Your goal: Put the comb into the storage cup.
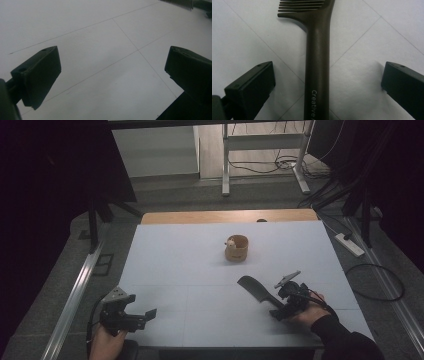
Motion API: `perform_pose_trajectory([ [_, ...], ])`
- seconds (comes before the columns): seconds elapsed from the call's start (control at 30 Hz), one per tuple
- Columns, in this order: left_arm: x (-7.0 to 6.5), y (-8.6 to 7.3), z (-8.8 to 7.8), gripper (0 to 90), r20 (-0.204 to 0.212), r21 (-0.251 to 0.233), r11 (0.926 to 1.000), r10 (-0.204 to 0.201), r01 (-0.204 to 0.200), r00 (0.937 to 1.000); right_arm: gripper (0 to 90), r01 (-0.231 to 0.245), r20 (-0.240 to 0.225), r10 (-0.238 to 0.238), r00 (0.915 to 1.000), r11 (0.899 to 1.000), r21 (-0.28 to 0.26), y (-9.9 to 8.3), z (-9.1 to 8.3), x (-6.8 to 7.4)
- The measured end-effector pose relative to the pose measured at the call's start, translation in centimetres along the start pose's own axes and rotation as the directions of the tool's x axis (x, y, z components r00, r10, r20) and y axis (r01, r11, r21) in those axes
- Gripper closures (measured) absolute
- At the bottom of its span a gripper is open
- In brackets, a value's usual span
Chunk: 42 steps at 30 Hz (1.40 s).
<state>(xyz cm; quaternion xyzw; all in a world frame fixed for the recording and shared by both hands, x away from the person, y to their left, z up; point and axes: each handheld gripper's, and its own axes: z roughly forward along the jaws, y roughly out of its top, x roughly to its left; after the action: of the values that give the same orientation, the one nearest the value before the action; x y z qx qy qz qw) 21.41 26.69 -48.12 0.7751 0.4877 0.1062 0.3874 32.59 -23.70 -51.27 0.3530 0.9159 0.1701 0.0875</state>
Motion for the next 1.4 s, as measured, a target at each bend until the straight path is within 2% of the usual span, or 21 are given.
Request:
perform_pose_trajectory([
  [0.1, 0.0, 0.0, 0.0, 0.9, 0.0, 0.001, 1.0, 0.001, -0.001, 1.0, 0.2, 0.001, 0.001, -0.001, 1.0, 1.0, 0.007, 0.1, 0.0, 0.0],
  [0.2, 0.0, 0.0, 0.0, 0.9, 0.0, 0.002, 1.0, 0.001, -0.001, 1.0, 9.5, 0.018, -0.014, -0.018, 0.9997, 1.0, 0.013, 0.3, -0.3, 0.2],
  [0.23, 0.0, 0.0, 0.0, 0.9, 0.0, 0.002, 1.0, 0.001, -0.001, 1.0, 9.5, 0.018, -0.014, -0.018, 0.9997, 1.0, 0.013, 0.3, -0.3, 0.2],
  [0.27, 0.0, 0.0, 0.0, 0.9, 0.001, 0.002, 1.0, 0.001, -0.001, 1.0, 17.4, 0.039, -0.025, -0.038, 0.999, 0.999, 0.016, 0.4, -0.6, 0.5],
  [0.3, 0.0, 0.0, 0.0, 0.9, 0.0, 0.003, 1.0, 0.001, -0.001, 1.0, 21.1, 0.046, -0.03, -0.046, 0.9985, 0.999, 0.021, 0.5, -0.7, 0.6],
  [0.57, 0.0, 0.0, 0.0, 0.9, -0.003, 0.007, 1.0, 0.004, -0.004, 1.0, 57.0, 0.052, -0.043, -0.051, 0.9978, 0.998, 0.018, 0.8, -1.3, 0.6],
  [0.6, 0.0, 0.0, 0.0, 0.9, -0.003, 0.007, 1.0, 0.004, -0.004, 1.0, 57.0, 0.052, -0.043, -0.051, 0.9978, 0.998, 0.018, 0.8, -1.3, 0.6],
  [0.63, 0.0, 0.0, 0.0, 1.0, -0.004, 0.008, 1.0, 0.005, -0.005, 1.0, 67.8, 0.057, -0.047, -0.056, 0.9973, 0.998, 0.014, 0.8, -1.4, 0.5],
  [0.67, 0.0, 0.0, 0.1, 0.9, -0.004, 0.009, 0.9999, 0.007, -0.007, 1.0, 70.9, 0.058, -0.048, -0.057, 0.9972, 0.998, 0.013, 0.8, -1.4, 0.5],
  [0.8, 0.0, 0.0, 0.0, 0.2, -0.007, 0.002, 1.0, -0.007, 0.007, 0.9999, 72.2, 0.041, -0.065, -0.041, 0.9971, 0.999, 0.006, 0.7, -1.4, 0.2],
  [0.87, 0.1, 0.0, 0.0, 0.0, -0.005, -0.001, 0.9999, -0.016, 0.016, 0.9999, 72.3, 0.046, -0.065, -0.045, 0.9969, 0.999, 0.003, 0.6, -1.4, 0.1],
  [1.3, 0.1, 0.1, -0.1, 0.0, -0.007, -0.002, 0.9999, -0.013, 0.013, 0.9999, 72.6, 0.06, -0.068, -0.062, 0.9958, 0.998, -0.02, 0.4, -1.5, 0.1],
  [1.4, 0.1, 0.1, -0.1, 0.0, 0.012, -0.017, 0.9997, -0.019, 0.019, 0.9998, 72.6, 0.072, -0.067, -0.075, 0.995, 0.996, -0.045, 0.3, -1.8, 0.1],
])
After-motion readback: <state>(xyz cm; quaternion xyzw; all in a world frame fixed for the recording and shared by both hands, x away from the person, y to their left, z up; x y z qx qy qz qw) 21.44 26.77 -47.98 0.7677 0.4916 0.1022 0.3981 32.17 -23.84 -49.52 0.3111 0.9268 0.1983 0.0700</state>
